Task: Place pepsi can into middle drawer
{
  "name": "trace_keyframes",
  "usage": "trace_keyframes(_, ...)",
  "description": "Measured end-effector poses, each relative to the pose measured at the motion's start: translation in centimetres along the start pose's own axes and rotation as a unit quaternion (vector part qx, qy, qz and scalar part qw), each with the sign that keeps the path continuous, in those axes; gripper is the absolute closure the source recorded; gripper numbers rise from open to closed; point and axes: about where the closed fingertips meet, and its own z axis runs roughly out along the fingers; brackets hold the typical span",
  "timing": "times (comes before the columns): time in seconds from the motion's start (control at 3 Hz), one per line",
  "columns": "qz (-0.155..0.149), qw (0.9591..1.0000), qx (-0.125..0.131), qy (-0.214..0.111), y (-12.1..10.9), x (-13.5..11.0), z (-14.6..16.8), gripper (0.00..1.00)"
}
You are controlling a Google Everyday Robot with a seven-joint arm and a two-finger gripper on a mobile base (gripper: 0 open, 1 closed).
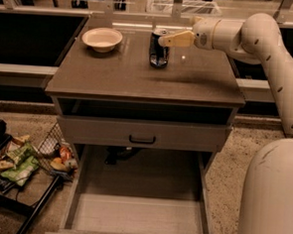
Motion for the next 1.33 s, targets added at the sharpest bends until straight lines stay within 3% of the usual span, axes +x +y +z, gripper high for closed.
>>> trace_keyframes(0.33, 0.017, 0.9994, -0.031, 0.001, 3.0, 1.0, 2.5, 0.02)
trace_keyframes(0.67, 0.029, 0.9984, -0.048, 0.005, 4.2, 2.4, 4.5, 0.24)
trace_keyframes(1.33, 0.030, 0.9982, -0.052, 0.005, 4.6, 2.4, 5.0, 0.71)
